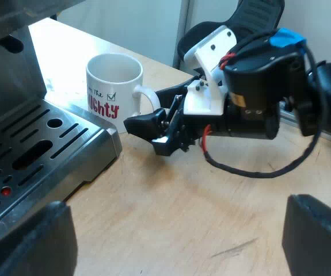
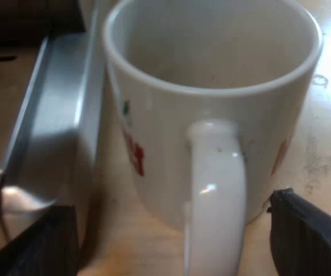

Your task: Remove mug from coffee machine

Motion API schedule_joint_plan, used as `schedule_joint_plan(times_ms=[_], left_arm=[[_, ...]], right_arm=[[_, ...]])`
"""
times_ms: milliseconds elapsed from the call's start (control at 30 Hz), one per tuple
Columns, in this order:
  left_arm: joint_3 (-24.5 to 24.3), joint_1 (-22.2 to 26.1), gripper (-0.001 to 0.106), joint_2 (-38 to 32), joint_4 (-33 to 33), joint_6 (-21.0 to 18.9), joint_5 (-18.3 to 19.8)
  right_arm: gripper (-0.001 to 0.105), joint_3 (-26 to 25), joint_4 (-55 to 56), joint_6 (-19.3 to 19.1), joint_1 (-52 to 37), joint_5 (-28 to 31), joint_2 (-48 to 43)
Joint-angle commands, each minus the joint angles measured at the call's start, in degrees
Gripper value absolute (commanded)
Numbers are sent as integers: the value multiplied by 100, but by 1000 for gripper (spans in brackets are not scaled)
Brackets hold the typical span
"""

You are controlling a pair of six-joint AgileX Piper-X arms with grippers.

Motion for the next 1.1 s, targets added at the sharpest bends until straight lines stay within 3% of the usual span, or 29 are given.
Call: schedule_joint_plan(times_ms=[33, 200, 400, 733, 900, 1100], left_arm=[[-38, -37, 87, -17, -103, 4, 61], [-38, -37, 87, -17, -103, 4, 61], [-38, -37, 87, -17, -103, 4, 61], [-38, -37, 87, -17, -103, -38, 61], [-38, -37, 87, -17, -55, -142, 61], [-38, -37, 87, -17, -46, -185, -72]], right_arm=[[70, -15, 691, -25, 164, -37, -375], [70, -15, 1532, -25, 430, -37, -1109], [70, -15, 2363, 237, 604, -37, -2062], [70, -15, 4053, 236, 887, -39, -3844], [70, -529, 5572, 236, 947, -39, -4608], [70, -1242, 6682, 226, 947, -139, -4822]])
